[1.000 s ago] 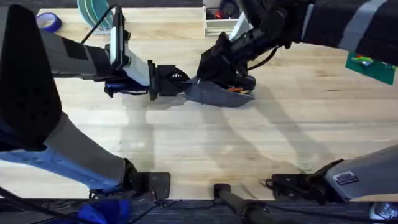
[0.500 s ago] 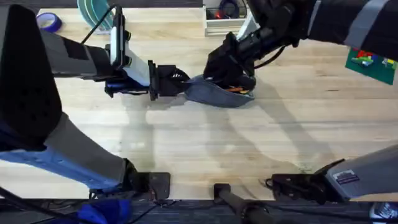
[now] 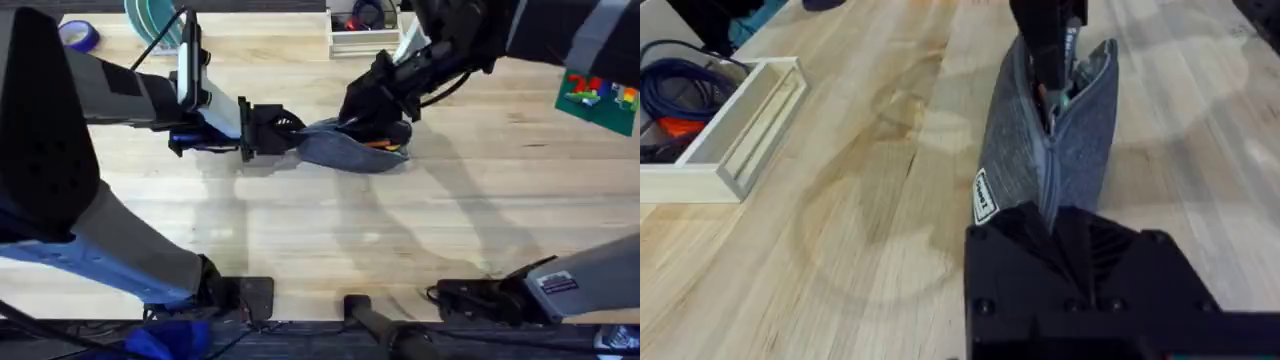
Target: Unzip the bag, pick up the pens from the table one at a time and place them inside, then zip the bag closed.
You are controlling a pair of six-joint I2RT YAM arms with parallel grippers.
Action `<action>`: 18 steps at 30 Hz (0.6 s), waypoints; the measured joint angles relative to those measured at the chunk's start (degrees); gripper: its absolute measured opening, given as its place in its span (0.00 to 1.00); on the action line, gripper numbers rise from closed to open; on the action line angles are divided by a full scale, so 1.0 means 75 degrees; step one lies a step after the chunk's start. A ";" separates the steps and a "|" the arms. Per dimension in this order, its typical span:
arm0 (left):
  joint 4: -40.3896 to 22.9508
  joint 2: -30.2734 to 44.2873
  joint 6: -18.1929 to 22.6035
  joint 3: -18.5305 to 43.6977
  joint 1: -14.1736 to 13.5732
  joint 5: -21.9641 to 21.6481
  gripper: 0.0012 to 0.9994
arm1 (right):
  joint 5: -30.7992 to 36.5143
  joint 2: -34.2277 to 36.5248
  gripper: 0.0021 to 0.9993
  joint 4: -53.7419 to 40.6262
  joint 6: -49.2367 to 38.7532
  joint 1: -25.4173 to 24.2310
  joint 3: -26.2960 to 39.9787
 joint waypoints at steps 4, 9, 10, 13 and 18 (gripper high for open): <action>0.0000 0.0000 0.0002 0.0000 0.0000 -0.0001 0.04 | 0.0003 0.0000 0.03 -0.0121 -0.0101 -0.0091 0.0000; 0.0000 0.0000 0.0002 0.0000 0.0001 -0.0001 0.04 | 0.0000 0.0000 0.03 -0.0154 -0.0184 -0.0184 0.0000; 0.0000 0.0000 0.0002 0.0000 0.0000 -0.0001 0.04 | 0.0000 0.0000 0.03 -0.0167 -0.0210 -0.0206 0.0000; 0.0000 0.0000 0.0002 0.0000 0.0000 -0.0001 0.04 | -0.0002 0.0000 0.03 -0.0337 -0.0320 -0.0296 0.0000; 0.0000 0.0000 0.0002 0.0000 0.0000 -0.0001 0.04 | -0.0002 0.0000 0.03 -0.0727 -0.0614 -0.0591 0.0000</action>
